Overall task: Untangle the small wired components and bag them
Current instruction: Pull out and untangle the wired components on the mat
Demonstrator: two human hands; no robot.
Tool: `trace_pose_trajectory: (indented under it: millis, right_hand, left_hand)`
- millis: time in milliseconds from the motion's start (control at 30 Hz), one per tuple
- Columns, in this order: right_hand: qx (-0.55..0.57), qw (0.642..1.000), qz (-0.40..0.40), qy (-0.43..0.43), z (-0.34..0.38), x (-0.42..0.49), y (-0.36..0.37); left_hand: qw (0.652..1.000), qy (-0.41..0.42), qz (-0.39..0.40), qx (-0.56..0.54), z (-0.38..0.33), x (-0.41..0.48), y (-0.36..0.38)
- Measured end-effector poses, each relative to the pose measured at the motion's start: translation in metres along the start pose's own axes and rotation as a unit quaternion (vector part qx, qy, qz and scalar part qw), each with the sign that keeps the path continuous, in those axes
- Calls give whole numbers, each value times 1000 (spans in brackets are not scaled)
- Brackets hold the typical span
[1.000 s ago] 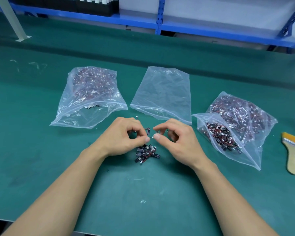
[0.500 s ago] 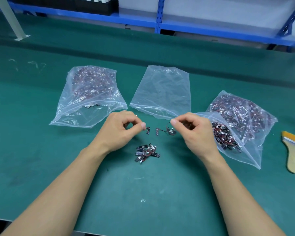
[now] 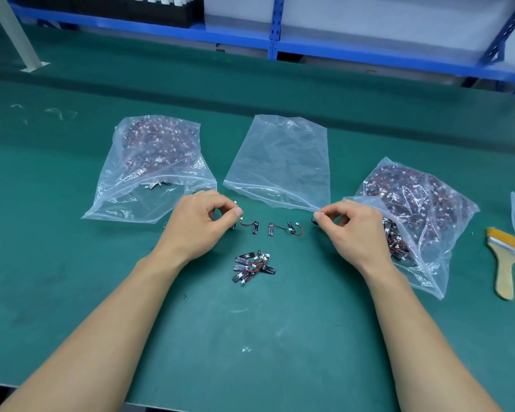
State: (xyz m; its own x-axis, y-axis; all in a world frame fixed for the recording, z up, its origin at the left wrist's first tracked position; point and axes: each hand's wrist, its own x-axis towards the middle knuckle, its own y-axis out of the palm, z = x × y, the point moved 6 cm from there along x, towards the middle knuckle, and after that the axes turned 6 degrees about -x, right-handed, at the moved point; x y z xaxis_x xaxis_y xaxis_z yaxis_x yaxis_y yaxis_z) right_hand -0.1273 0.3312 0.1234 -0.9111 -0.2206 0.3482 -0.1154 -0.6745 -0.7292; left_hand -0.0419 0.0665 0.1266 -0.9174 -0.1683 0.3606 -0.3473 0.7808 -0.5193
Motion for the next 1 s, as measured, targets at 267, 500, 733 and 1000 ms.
trace_pose_trajectory:
  millis: [267,500,733,1000]
  right_hand:
    - [-21,999,-1,31,-3,-2,-6]
    - [26,998,-51,-4,11,-5,-17]
    - [21,966,168,-197,83,-42,33]
    - [-54,924,245,-290,104,-67,50]
  left_hand:
    - [1000,-14,-8,-1,5,1,-1]
    - [1000,-14,-11,1,6,2,-1]
    - [1000,-11,-7,10,7,2,0]
    - [1000,-11,-6,17,7,2,-1]
